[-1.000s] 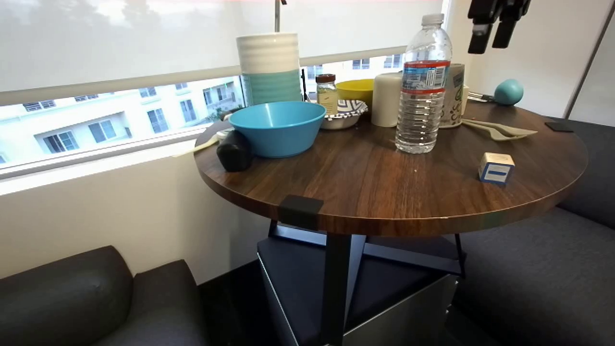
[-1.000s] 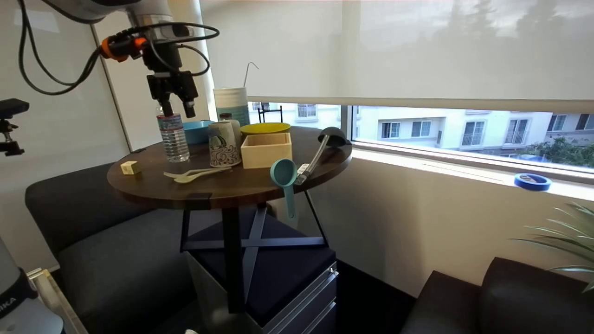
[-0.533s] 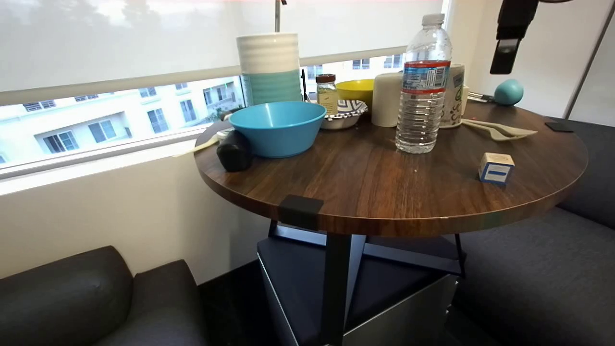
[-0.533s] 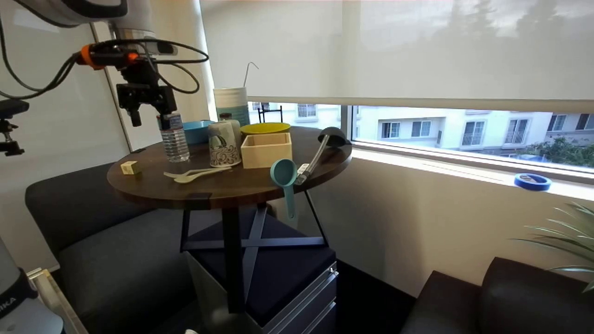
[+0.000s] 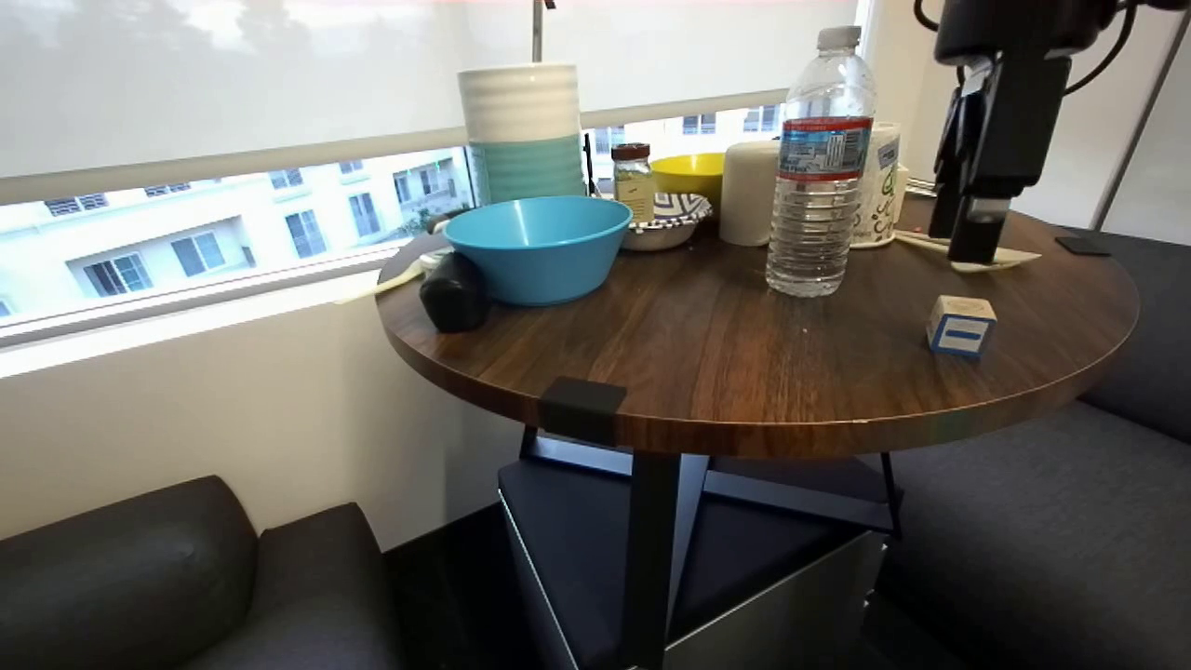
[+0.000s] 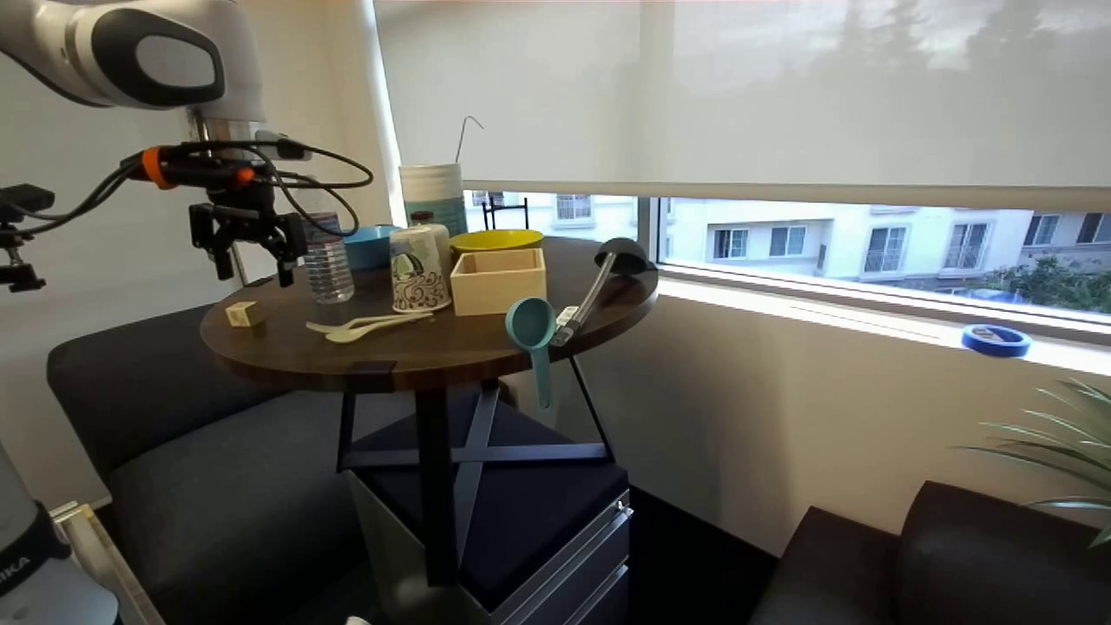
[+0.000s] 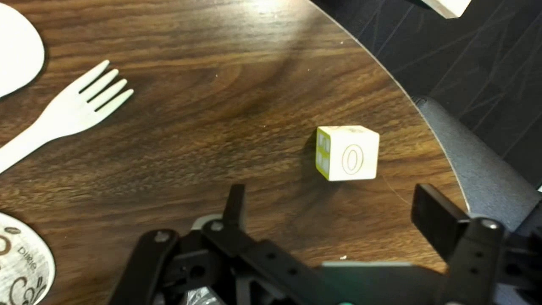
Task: Put the block on the bottle
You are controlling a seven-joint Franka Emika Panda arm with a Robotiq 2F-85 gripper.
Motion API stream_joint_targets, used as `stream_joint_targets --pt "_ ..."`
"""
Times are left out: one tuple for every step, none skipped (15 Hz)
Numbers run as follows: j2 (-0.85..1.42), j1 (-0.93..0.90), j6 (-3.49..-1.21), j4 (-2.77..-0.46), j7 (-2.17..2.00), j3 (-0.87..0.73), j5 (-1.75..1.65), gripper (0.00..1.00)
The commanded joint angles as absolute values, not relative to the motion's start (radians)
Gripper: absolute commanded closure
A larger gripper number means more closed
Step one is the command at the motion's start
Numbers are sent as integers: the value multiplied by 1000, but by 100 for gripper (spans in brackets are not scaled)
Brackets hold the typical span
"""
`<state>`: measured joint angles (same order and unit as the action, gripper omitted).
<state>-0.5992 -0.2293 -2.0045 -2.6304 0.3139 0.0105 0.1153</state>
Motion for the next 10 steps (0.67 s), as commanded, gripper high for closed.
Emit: stream_joint_targets --pt "-645 -230 -2081 -2706 310 17 143 0" --pt "-646 -235 -2086 -2715 312 14 148 0" --pt "-651 -239 -2093 -2727 319 9 156 0" --pt "-654 -242 -2097 -2736 321 6 165 0" --pt "-658 -248 -2101 -2744 329 0 182 0" --pt "-662 -250 -2104 -2750 329 -1 193 0" --pt "-668 -253 -2106 -2757 330 -1 205 0" --pt "-670 -255 -2108 -2761 329 0 210 0" --pt "-670 -256 -2108 -2763 330 1 212 0" --pt "-670 -257 -2108 -2766 328 3 213 4"
